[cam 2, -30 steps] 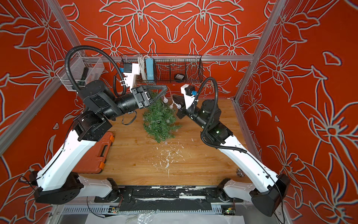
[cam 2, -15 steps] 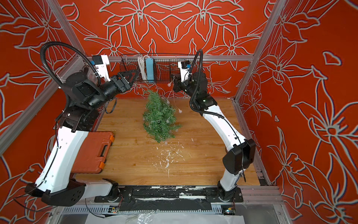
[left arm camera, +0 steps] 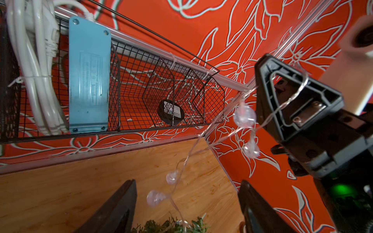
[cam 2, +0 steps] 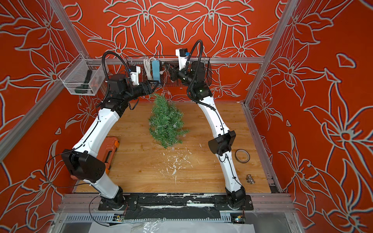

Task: Remove string lights from the small christmas tree
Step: Remove the light string from the Christmas tree.

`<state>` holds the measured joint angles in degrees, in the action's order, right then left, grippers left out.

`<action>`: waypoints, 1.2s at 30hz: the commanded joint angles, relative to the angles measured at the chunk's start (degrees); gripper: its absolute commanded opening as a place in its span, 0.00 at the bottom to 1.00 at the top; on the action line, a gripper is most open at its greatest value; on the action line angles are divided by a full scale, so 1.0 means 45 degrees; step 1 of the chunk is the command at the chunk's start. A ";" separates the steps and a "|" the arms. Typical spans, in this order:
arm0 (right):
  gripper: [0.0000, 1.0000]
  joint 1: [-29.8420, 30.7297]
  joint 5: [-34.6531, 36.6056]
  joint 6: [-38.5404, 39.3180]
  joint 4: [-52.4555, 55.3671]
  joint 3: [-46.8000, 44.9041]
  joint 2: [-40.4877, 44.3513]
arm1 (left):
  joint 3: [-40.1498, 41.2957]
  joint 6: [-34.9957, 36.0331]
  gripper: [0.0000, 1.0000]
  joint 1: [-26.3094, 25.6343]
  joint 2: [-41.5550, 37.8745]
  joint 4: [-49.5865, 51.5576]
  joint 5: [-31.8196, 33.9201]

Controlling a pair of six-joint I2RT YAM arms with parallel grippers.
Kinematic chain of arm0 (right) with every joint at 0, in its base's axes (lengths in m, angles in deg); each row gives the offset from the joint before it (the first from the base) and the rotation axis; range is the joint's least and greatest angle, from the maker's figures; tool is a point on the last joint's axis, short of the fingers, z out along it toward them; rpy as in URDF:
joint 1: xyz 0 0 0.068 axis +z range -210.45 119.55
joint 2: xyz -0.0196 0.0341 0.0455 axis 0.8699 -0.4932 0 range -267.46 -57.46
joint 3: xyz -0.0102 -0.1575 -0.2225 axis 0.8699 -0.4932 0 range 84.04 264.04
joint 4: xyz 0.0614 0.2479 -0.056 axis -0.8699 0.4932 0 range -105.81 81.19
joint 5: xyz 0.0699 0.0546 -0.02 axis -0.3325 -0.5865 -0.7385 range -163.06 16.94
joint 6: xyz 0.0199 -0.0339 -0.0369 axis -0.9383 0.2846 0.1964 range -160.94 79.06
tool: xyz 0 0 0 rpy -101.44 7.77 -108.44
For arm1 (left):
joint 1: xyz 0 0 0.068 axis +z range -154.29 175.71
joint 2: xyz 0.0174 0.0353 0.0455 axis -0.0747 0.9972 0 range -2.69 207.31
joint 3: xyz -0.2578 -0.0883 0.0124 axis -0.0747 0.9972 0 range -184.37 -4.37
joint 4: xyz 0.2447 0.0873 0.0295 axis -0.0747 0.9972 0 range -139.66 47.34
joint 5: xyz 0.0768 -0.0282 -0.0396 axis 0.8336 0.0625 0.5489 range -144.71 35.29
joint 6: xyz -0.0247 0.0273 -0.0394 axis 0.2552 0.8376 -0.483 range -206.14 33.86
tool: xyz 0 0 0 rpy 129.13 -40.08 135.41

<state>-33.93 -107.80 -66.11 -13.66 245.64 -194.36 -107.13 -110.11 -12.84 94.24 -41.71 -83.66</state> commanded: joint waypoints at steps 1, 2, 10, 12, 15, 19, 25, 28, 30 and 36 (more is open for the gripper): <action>0.00 -0.0269 -0.0765 -0.1201 -0.0976 -0.0264 -0.0060 | -0.0327 0.0313 0.77 0.0086 0.0162 -0.1387 -0.0829; 0.00 -0.0288 -0.0812 -0.1245 -0.1177 -0.0511 -0.0034 | -0.0228 0.0211 0.78 0.0085 0.0259 -0.1710 -0.1056; 0.00 -0.0367 -0.1195 -0.2232 -0.1925 -0.0032 -0.0792 | -0.0457 0.1193 0.98 -0.0449 0.1293 -0.1832 -0.1585; 0.00 -0.0348 -0.1368 -0.2336 -0.2026 -0.0063 -0.0820 | -0.1004 0.1671 0.97 -0.0643 0.1791 -0.1140 -0.1287; 0.00 -0.0309 -0.1525 -0.2597 -0.2341 -0.0294 -0.0801 | -0.1176 0.2031 0.96 -0.0858 0.2187 -0.0914 -0.0957; 0.00 -0.0212 -0.1823 -0.2669 -0.2373 -0.0307 -0.0746 | -0.1358 0.2455 0.95 -0.1100 0.2611 -0.0634 -0.0478; 0.00 -0.0093 -0.2263 -0.2775 -0.2705 -0.0914 -0.0300 | -0.1978 0.2943 0.80 -0.1271 0.3265 0.0105 0.1019; 0.00 -0.0079 -0.2385 -0.2733 -0.2877 -0.1534 0.0076 | -0.1934 0.3042 0.73 -0.1241 0.3271 0.0018 0.1595; 0.00 -0.0074 -0.2481 -0.2833 -0.3047 -0.1839 0.0263 | -0.1929 0.3023 0.67 -0.1194 0.3255 -0.0093 0.1830; 0.00 -0.0074 -0.2595 -0.2962 -0.3373 -0.2524 0.0607 | -0.1643 0.2713 0.34 -0.0878 0.2942 -0.0573 0.2232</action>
<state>-34.54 -117.66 -78.10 -25.27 235.19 -195.73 -114.49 -98.22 -17.72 108.71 -42.02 -75.24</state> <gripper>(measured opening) 0.050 0.371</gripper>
